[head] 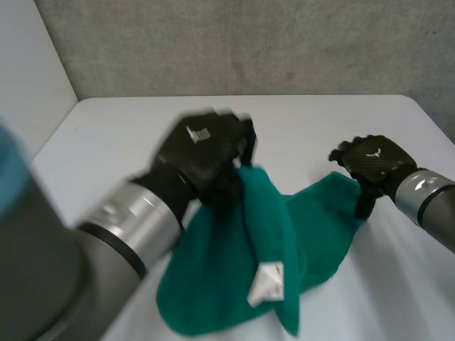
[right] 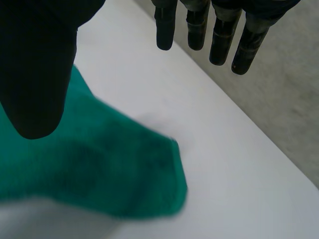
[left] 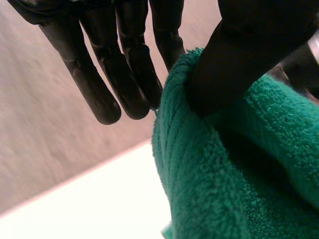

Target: Fold the towel.

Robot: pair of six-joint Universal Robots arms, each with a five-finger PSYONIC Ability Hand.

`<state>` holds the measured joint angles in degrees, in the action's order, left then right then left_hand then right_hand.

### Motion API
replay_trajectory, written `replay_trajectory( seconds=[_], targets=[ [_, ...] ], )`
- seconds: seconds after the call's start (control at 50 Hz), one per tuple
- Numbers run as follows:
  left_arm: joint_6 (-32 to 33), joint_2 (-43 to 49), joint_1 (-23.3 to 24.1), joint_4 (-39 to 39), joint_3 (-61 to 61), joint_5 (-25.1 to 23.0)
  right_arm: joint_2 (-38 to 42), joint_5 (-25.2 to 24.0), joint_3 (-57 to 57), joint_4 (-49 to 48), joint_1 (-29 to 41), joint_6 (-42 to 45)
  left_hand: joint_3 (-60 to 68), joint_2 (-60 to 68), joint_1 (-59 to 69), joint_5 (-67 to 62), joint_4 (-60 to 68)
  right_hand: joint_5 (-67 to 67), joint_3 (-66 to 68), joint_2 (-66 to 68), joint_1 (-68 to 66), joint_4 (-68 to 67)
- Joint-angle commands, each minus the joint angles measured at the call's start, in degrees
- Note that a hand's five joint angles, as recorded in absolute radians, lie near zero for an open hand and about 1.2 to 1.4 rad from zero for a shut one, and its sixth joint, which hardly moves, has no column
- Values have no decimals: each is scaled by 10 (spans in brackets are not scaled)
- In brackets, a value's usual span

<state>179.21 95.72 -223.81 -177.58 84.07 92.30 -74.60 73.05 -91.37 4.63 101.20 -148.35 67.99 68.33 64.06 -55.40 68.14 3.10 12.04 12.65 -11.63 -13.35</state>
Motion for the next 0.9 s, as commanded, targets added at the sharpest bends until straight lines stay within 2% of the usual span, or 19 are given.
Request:
replay_trajectory(
  seconds=[0.02, 0.12, 0.22, 0.32, 0.34, 0.36, 0.44, 0.48, 0.54, 0.58, 0.6, 0.62, 0.64, 0.7, 0.72, 0.78, 0.84, 0.86, 0.9],
  targets=[
    [-1, -57, -37, 1, -22, -5, 53, -105, 66, 7, 6, -113, 120, 117, 159, -146, 119, -31, -20, -27, 16, 34],
    [-2, -79, -38, 0, -34, -5, 114, -148, 111, 11, 31, -178, 120, 117, 159, -146, 119, -31, -20, -27, 16, 34],
    [-1, -88, -48, -5, -35, -5, 179, -162, 161, 16, 102, -221, 120, 117, 159, -146, 119, -31, -20, -27, 16, 34],
    [-2, -86, -87, -21, -44, -5, 224, -157, 237, 35, 132, -243, 120, 117, 159, -146, 119, 509, 519, 513, -524, -506],
    [-2, -79, -107, -27, -51, -5, 224, -157, 237, 35, 132, -243, 120, 117, 159, -146, 119, 510, 520, 514, -524, -507],
    [-3, -77, -118, -30, -55, -6, 229, -155, 265, 41, 132, -252, 120, 117, 159, -146, 119, 667, 678, 672, -682, -665],
    [-3, -55, -145, -58, -92, -9, 234, -143, 342, 46, 131, -287, 120, 117, 159, -146, 119, 669, 680, 673, -684, -666],
    [-3, -41, -147, -73, -118, -12, 234, -111, 425, 45, 127, -323, 120, 117, 159, -146, 119, 669, 680, 673, -684, -666],
    [-3, -15, -154, -99, -175, -12, 231, -85, 461, 42, 119, -338, 120, 117, 159, -146, 119, 669, 680, 673, -684, -666],
    [-3, -4, -160, -110, -208, -7, 222, -13, 521, 22, 101, -346, 120, 117, 159, -146, 119, 669, 680, 673, -684, -666],
    [-3, 1, -165, -114, -222, -6, 222, -12, 521, 21, 101, -346, 120, 117, 159, -146, 119, 669, 680, 673, -684, -666],
    [-3, 11, -173, -123, -243, -6, 204, 24, 532, -1, 101, -343, 120, 117, 159, -146, 119, 669, 680, 673, -684, -666],
    [-4, 19, -182, -132, -260, -3, 152, 75, 518, -44, 100, -342, 120, 117, 159, -146, 119, 669, 680, 673, -684, -666],
    [-4, 23, -200, -146, -264, -1, 116, 96, 486, -77, 101, -340, 120, 117, 159, -146, 119, 669, 680, 673, -684, -666],
    [-4, 25, -206, -154, -257, 3, 66, 104, 425, -122, 101, -328, 120, 117, 159, -146, 119, 669, 680, 673, -684, -666],
    [-5, 26, -205, -159, -243, 6, 51, 101, 402, -132, 101, -323, 120, 117, 159, -146, 119, 669, 680, 673, -684, -666],
    [-9, 35, -210, -172, -189, 7, -5, 89, 311, -163, 102, -295, 120, 117, 159, -146, 119, 669, 680, 673, -684, -666],
    [-10, 39, -211, -176, -178, 7, -51, 83, 224, -179, 104, -262, 120, 117, 159, -146, 119, 669, 680, 673, -684, -666],
    [-10, 50, -214, -186, -155, 7, -63, 83, 187, -179, 106, -245, 120, 117, 159, -146, 119, 669, 680, 673, -684, -666]
  ],
)
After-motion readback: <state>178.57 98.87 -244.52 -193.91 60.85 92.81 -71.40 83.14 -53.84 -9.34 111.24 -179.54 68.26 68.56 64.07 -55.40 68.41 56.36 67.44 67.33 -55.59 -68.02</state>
